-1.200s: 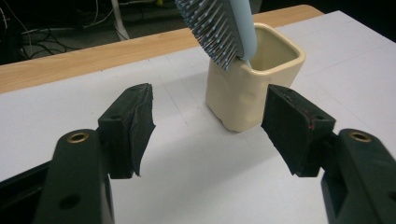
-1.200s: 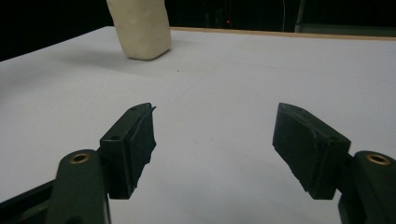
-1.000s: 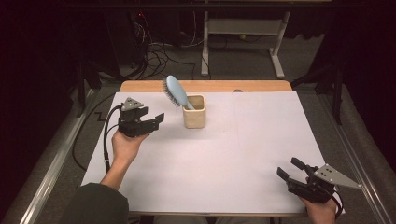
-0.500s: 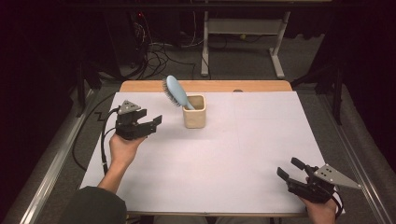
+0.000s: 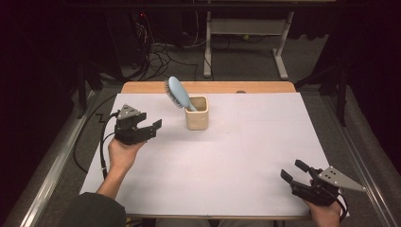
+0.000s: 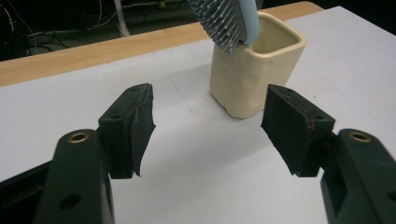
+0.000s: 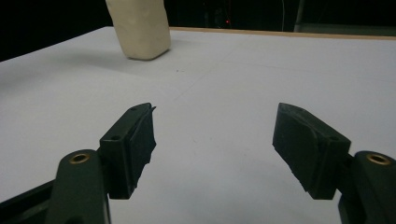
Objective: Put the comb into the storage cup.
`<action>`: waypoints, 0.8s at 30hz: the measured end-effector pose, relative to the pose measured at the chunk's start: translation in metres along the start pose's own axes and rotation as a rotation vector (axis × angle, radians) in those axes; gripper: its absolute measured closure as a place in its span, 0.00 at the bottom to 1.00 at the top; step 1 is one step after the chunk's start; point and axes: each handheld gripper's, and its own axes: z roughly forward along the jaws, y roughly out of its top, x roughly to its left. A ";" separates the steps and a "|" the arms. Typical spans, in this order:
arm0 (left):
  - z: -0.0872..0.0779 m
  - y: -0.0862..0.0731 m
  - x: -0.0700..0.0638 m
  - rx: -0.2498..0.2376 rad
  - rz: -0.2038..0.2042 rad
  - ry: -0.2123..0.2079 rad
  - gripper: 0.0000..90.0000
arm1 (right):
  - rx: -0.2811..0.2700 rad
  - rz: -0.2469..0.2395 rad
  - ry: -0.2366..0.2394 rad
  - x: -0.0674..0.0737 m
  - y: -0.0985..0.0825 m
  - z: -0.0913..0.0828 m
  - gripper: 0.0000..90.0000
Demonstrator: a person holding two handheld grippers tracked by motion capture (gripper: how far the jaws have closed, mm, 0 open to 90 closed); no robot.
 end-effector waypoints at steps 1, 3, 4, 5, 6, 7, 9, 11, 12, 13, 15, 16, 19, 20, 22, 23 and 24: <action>-0.001 -0.001 0.000 -0.003 -0.003 0.000 0.38 | 0.001 0.000 0.001 0.000 0.000 0.000 0.33; -0.003 -0.002 -0.001 -0.009 -0.005 -0.003 0.38 | 0.001 0.001 0.000 0.000 0.000 0.000 0.33; -0.004 -0.003 -0.001 -0.012 -0.004 -0.005 0.38 | 0.001 0.002 0.000 0.000 0.000 0.000 0.34; -0.006 -0.003 -0.001 -0.019 -0.002 -0.007 0.38 | 0.001 0.001 -0.001 0.000 0.000 0.000 0.34; -0.008 -0.004 -0.002 -0.024 0.001 -0.005 0.38 | 0.002 0.003 -0.002 0.000 0.000 0.000 0.33; -0.010 -0.004 -0.002 -0.028 0.003 -0.004 0.38 | 0.003 0.003 -0.003 0.000 0.000 0.000 0.33; -0.014 -0.005 -0.002 -0.037 0.005 -0.001 0.38 | 0.001 0.003 -0.001 0.000 0.000 0.000 0.33; -0.017 -0.007 -0.001 -0.046 0.004 -0.001 0.38 | -0.001 0.002 -0.002 0.000 0.000 0.000 0.33; -0.019 -0.007 -0.001 -0.048 0.003 0.001 0.38 | -0.001 0.002 -0.003 0.000 0.000 0.000 0.33; -0.020 -0.008 -0.001 -0.048 0.004 0.001 0.38 | -0.001 0.002 -0.003 0.000 0.000 0.000 0.33; -0.022 -0.010 0.000 -0.053 -0.001 -0.001 0.38 | -0.001 0.002 -0.004 -0.001 0.000 0.000 0.33; -0.023 -0.011 0.001 -0.055 -0.002 -0.001 0.38 | 0.000 0.002 -0.004 0.000 0.000 0.000 0.33; -0.025 -0.014 0.001 -0.057 -0.004 -0.002 0.38 | -0.001 0.001 -0.002 0.000 0.000 -0.001 0.33; -0.026 -0.015 0.001 -0.058 -0.003 -0.002 0.38 | -0.003 0.002 -0.003 0.000 0.000 -0.001 0.33; -0.027 -0.017 0.002 -0.060 -0.001 -0.001 0.38 | -0.003 0.003 -0.003 0.000 0.000 -0.001 0.33; -0.027 -0.018 0.002 -0.059 0.000 -0.001 0.38 | -0.001 0.002 -0.004 0.000 0.000 -0.002 0.33; -0.027 -0.019 0.002 -0.059 0.000 -0.001 0.38 | -0.004 0.003 -0.003 0.000 0.000 -0.002 0.33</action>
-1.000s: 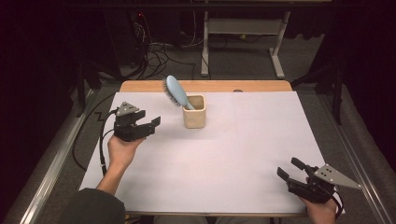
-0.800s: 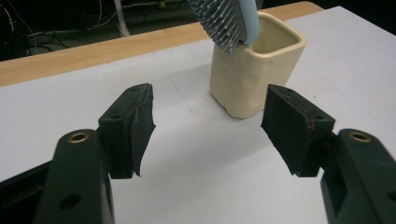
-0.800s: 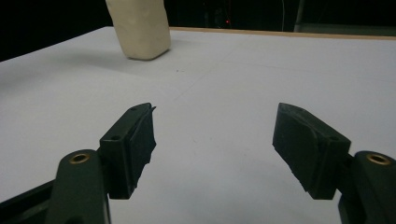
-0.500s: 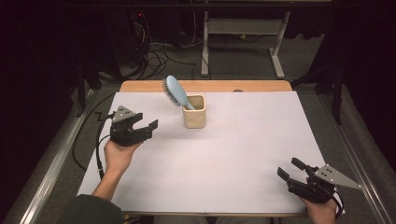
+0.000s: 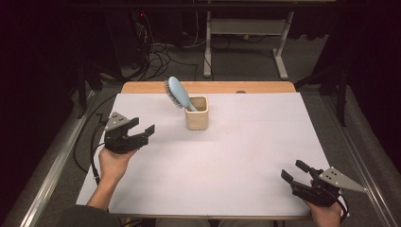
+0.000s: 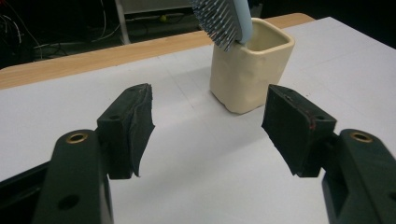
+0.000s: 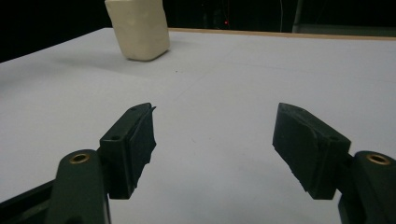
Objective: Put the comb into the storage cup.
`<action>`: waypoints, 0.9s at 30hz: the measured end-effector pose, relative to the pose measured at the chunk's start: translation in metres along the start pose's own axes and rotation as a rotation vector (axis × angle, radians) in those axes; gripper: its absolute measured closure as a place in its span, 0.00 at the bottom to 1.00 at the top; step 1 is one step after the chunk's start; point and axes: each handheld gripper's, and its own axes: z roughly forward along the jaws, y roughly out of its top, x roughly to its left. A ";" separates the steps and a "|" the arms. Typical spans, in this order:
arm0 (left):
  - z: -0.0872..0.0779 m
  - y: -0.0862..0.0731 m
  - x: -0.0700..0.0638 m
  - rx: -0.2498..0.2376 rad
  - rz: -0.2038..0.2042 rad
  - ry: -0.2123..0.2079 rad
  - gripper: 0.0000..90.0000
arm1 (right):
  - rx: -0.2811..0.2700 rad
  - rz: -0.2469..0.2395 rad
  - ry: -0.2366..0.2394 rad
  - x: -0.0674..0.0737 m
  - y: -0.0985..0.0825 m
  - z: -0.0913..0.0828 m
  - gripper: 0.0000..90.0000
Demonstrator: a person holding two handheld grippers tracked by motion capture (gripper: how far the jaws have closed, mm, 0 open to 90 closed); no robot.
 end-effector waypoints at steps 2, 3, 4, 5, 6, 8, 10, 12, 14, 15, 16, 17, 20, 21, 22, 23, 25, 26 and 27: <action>0.000 -0.002 0.000 0.004 -0.001 -0.001 0.37 | -0.002 0.003 -0.004 -0.001 0.000 0.000 0.33; -0.001 -0.003 0.000 0.004 -0.002 -0.002 0.37 | -0.002 0.006 -0.006 -0.001 0.000 -0.001 0.33; -0.001 -0.004 0.000 0.005 -0.002 -0.002 0.37 | -0.002 0.008 -0.006 -0.001 0.000 -0.001 0.33; -0.001 -0.005 0.000 0.005 -0.001 -0.003 0.37 | -0.002 0.008 -0.006 -0.001 0.000 -0.001 0.33; -0.002 -0.006 0.000 0.004 -0.001 -0.003 0.37 | -0.001 0.007 -0.005 -0.001 0.000 -0.001 0.33; -0.003 -0.007 -0.001 0.001 0.002 -0.004 0.37 | -0.002 0.007 -0.005 -0.001 0.000 0.000 0.33; -0.005 -0.008 0.000 -0.003 0.000 -0.006 0.37 | -0.003 0.007 -0.003 -0.001 0.000 0.000 0.33; -0.007 -0.009 0.000 -0.008 -0.002 -0.006 0.37 | -0.001 0.007 -0.001 0.000 0.000 -0.001 0.33; -0.011 -0.009 0.000 -0.015 -0.004 -0.005 0.36 | -0.002 0.003 -0.001 0.000 0.000 0.000 0.33; -0.012 -0.009 0.001 -0.019 -0.005 -0.006 0.36 | -0.003 0.004 -0.001 0.000 0.000 0.000 0.33; -0.014 -0.010 0.001 -0.025 -0.005 -0.006 0.36 | -0.002 0.004 -0.001 0.000 0.000 0.000 0.33; -0.015 -0.011 0.002 -0.029 -0.006 -0.007 0.36 | 0.000 0.009 -0.003 0.000 0.000 0.000 0.33; -0.019 -0.013 0.004 -0.029 -0.009 -0.005 0.36 | -0.003 0.006 -0.006 0.000 0.000 0.000 0.33; -0.020 -0.014 0.005 -0.029 -0.010 -0.004 0.35 | -0.003 0.007 -0.006 0.000 0.000 0.000 0.33; -0.021 -0.016 0.007 -0.030 -0.014 -0.002 0.35 | -0.002 0.006 -0.006 0.000 0.000 0.000 0.33; -0.021 -0.017 0.008 -0.029 -0.018 -0.001 0.35 | -0.002 0.006 -0.007 0.000 0.000 0.000 0.33; -0.023 -0.019 0.010 -0.031 -0.026 0.001 0.35 | -0.001 0.007 -0.008 0.000 0.000 0.000 0.33; -0.025 -0.020 0.011 -0.031 -0.029 0.002 0.35 | 0.002 0.008 -0.007 0.000 0.000 0.000 0.33; -0.026 -0.021 0.011 -0.033 -0.032 0.003 0.35 | 0.002 0.009 -0.007 0.000 0.000 0.000 0.33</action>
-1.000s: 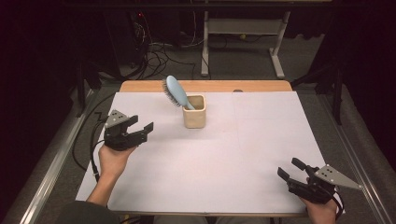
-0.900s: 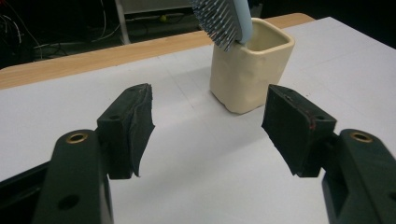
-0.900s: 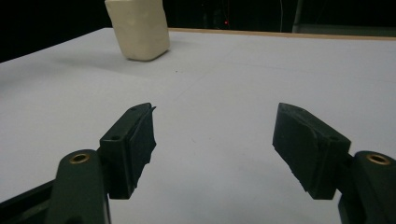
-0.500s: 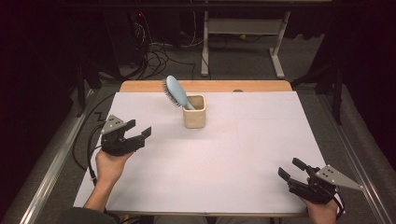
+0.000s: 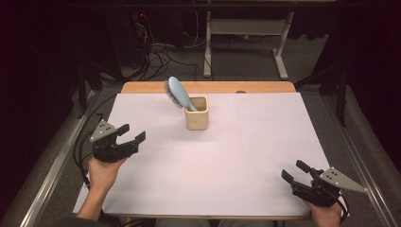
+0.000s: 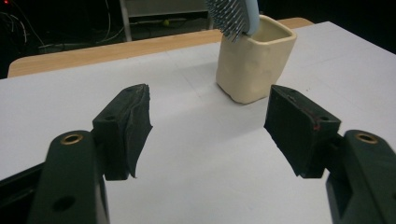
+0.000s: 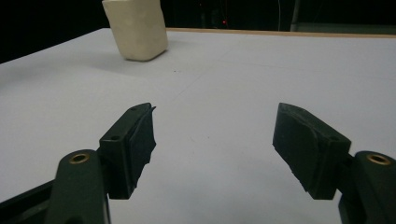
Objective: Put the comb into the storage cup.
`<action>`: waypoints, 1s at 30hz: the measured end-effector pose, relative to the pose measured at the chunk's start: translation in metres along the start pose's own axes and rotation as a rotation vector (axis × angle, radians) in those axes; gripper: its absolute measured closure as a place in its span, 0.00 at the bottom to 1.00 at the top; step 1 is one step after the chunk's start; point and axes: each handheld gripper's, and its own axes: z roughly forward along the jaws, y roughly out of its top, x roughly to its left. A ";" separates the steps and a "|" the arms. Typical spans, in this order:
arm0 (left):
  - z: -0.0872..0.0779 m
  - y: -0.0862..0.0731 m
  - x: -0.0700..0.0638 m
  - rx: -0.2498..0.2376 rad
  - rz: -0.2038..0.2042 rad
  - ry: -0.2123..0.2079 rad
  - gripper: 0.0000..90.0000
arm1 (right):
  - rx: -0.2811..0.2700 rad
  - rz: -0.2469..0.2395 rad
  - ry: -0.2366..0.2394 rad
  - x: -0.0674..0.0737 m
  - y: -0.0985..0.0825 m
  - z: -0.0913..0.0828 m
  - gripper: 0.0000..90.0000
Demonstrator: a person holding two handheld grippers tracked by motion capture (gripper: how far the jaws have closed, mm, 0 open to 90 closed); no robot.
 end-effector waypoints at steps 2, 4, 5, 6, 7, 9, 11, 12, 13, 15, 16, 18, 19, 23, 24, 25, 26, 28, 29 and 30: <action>-0.002 -0.002 0.001 -0.002 -0.002 0.002 0.35 | 0.001 0.000 -0.001 0.000 0.000 0.000 0.33; -0.005 -0.004 0.001 -0.006 -0.002 0.003 0.35 | -0.003 -0.002 -0.001 0.000 0.000 0.000 0.33; -0.006 -0.006 0.001 -0.007 -0.004 0.003 0.35 | -0.003 -0.003 -0.002 0.000 0.000 -0.001 0.33; -0.007 -0.007 0.001 -0.007 -0.007 0.003 0.35 | -0.004 -0.002 -0.001 0.000 0.000 -0.001 0.33; -0.008 -0.009 0.002 -0.003 -0.008 0.005 0.35 | -0.003 -0.002 0.001 0.000 0.000 -0.001 0.33; -0.010 -0.012 0.003 0.003 -0.010 0.009 0.34 | -0.008 0.006 0.004 0.000 0.000 -0.001 0.33; -0.013 -0.014 0.005 -0.001 -0.022 0.012 0.34 | -0.025 0.002 0.003 0.000 0.001 -0.002 0.33; -0.015 -0.015 0.006 -0.005 -0.026 0.012 0.34 | -0.025 0.003 0.004 0.000 0.001 -0.003 0.33; -0.016 -0.016 0.006 -0.010 -0.031 0.011 0.34 | -0.023 0.002 0.006 0.000 0.001 -0.003 0.33; -0.019 -0.018 0.007 -0.014 -0.033 0.010 0.34 | -0.026 0.001 0.004 0.000 0.001 -0.004 0.33; -0.020 -0.019 0.007 -0.015 -0.032 0.011 0.34 | -0.029 0.000 0.002 0.000 0.001 -0.004 0.33; -0.021 -0.020 0.007 -0.018 -0.033 0.010 0.34 | -0.026 0.000 0.002 0.000 0.001 -0.004 0.33; -0.022 -0.021 0.007 -0.020 -0.032 0.011 0.34 | -0.024 0.000 0.000 0.000 0.001 -0.003 0.33; -0.023 -0.025 0.007 -0.022 -0.024 0.020 0.35 | -0.020 0.002 0.003 0.000 0.001 -0.003 0.33; -0.023 -0.026 0.007 -0.016 -0.023 0.020 0.35 | -0.023 0.001 0.000 0.000 0.001 -0.003 0.33; -0.023 -0.027 0.006 -0.012 -0.019 0.021 0.35 | -0.022 0.002 0.002 0.000 0.001 -0.004 0.33; -0.023 -0.028 0.006 -0.013 -0.019 0.020 0.35 | -0.024 0.001 0.002 0.000 0.001 -0.004 0.33; -0.025 -0.029 0.006 -0.019 -0.025 0.016 0.35 | -0.026 -0.002 0.001 0.000 0.001 -0.004 0.33; -0.026 -0.030 0.006 -0.021 -0.028 0.015 0.35 | -0.026 -0.003 0.001 0.000 0.001 -0.004 0.33; -0.026 -0.030 0.006 -0.022 -0.028 0.015 0.35 | -0.025 -0.002 0.001 0.000 0.001 -0.004 0.33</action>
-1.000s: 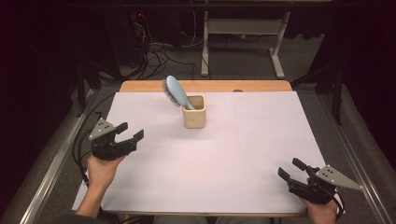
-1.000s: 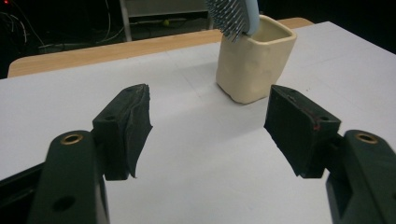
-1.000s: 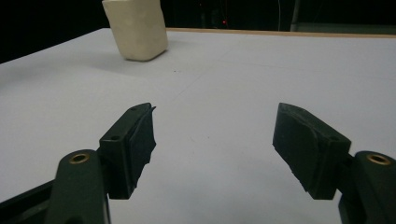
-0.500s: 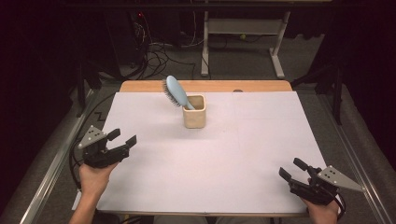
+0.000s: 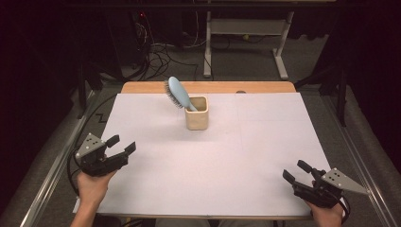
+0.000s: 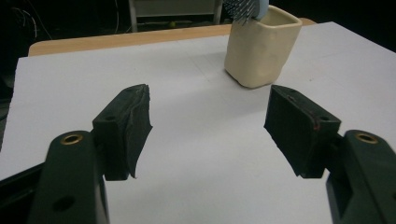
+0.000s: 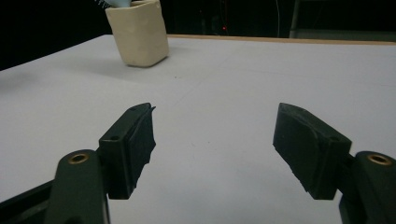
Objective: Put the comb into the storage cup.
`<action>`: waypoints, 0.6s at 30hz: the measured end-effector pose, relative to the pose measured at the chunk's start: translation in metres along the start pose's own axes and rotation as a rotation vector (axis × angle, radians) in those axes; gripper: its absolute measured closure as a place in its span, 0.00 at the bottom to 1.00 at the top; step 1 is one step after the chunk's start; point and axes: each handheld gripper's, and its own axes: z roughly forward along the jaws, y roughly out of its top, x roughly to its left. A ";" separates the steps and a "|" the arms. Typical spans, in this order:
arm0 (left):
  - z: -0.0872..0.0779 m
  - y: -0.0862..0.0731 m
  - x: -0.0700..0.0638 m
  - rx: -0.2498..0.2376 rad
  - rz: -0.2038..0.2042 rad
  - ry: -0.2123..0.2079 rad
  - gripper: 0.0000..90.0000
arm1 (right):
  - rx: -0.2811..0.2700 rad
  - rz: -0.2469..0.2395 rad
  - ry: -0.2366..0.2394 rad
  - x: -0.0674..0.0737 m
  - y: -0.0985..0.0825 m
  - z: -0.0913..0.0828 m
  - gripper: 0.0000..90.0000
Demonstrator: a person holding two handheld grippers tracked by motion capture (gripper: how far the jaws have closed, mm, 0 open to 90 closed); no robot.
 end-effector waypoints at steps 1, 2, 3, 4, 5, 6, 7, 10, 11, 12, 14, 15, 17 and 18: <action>-0.001 0.000 0.000 0.001 0.002 0.000 0.35 | 0.001 0.003 0.001 0.000 0.000 0.000 0.33; -0.002 -0.001 0.000 0.000 0.002 0.000 0.35 | 0.001 0.003 0.001 0.000 0.000 0.000 0.33; -0.002 -0.001 0.000 -0.002 0.002 0.000 0.35 | -0.001 0.000 0.000 0.000 0.000 0.000 0.33; -0.003 -0.002 0.000 -0.005 -0.001 0.004 0.35 | 0.000 0.002 0.001 0.000 0.000 0.000 0.33; -0.003 -0.004 0.001 -0.004 -0.009 0.005 0.35 | 0.001 0.002 0.002 0.000 0.000 0.000 0.33; -0.004 -0.005 0.001 -0.002 -0.010 0.011 0.35 | 0.000 0.001 0.002 0.000 0.000 0.000 0.33; -0.004 -0.007 0.001 -0.006 -0.006 0.020 0.36 | 0.000 0.002 0.002 0.000 0.000 0.000 0.33; -0.006 -0.010 0.002 -0.006 -0.025 0.012 0.36 | -0.002 0.002 0.002 0.000 0.000 0.000 0.33; -0.007 -0.011 0.003 -0.008 -0.029 0.013 0.36 | -0.003 0.002 0.002 0.000 0.000 0.000 0.33; -0.007 -0.012 0.003 -0.008 -0.029 0.011 0.36 | -0.003 0.002 0.001 0.000 0.000 0.000 0.33; -0.008 -0.014 0.003 -0.007 -0.029 0.011 0.36 | -0.004 0.001 0.001 0.000 0.000 -0.001 0.33; -0.009 -0.015 0.003 -0.006 -0.029 0.012 0.36 | -0.004 0.001 0.001 0.000 0.000 -0.001 0.33; -0.009 -0.017 0.004 -0.004 -0.034 0.010 0.36 | -0.003 0.002 0.001 0.000 0.000 -0.001 0.33; -0.010 -0.018 0.004 -0.003 -0.033 0.011 0.36 | -0.002 0.003 -0.001 0.000 0.000 -0.001 0.33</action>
